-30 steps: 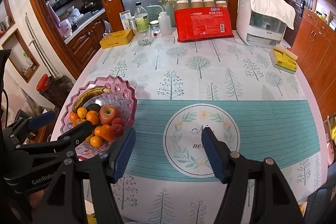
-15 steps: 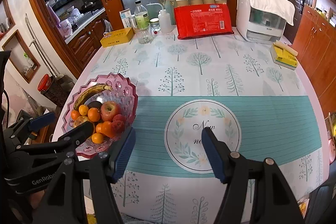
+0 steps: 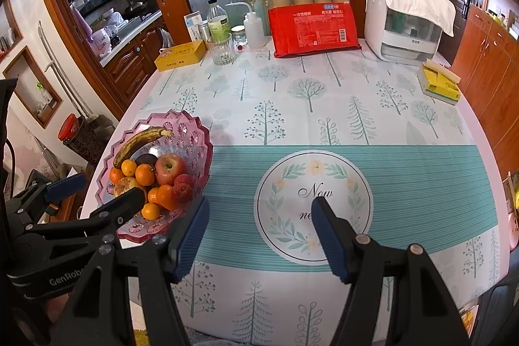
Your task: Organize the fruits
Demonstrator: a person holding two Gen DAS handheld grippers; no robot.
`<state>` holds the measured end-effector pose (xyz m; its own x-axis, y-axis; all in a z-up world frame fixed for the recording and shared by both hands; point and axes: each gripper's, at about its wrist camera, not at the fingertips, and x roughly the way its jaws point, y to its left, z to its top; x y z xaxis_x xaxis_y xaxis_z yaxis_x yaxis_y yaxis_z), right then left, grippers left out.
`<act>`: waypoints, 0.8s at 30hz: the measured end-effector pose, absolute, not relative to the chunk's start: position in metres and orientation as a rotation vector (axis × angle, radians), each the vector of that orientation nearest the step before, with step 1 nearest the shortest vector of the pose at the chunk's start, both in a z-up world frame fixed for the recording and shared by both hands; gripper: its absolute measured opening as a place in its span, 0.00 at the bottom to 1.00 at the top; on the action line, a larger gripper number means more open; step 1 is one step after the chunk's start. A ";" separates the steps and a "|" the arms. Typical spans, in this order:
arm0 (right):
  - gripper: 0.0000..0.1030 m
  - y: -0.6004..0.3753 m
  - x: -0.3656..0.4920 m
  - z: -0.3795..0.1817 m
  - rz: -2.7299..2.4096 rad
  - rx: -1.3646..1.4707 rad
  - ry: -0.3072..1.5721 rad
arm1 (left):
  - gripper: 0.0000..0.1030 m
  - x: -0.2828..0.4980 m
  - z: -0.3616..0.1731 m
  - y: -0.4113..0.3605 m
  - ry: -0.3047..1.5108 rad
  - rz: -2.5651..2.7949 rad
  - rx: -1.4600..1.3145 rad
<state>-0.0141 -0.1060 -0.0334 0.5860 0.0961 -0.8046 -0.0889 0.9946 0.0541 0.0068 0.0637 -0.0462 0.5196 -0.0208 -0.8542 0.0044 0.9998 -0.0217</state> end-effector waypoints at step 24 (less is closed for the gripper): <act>0.64 -0.105 -0.015 -0.036 0.111 0.015 0.946 | 0.89 0.011 -0.048 0.064 1.032 -0.017 -0.017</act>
<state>-0.0154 -0.1048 -0.0364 0.5793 0.1017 -0.8088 -0.0884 0.9942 0.0617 0.0109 0.0644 -0.0476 0.5128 -0.0221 -0.8582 0.0060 0.9997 -0.0222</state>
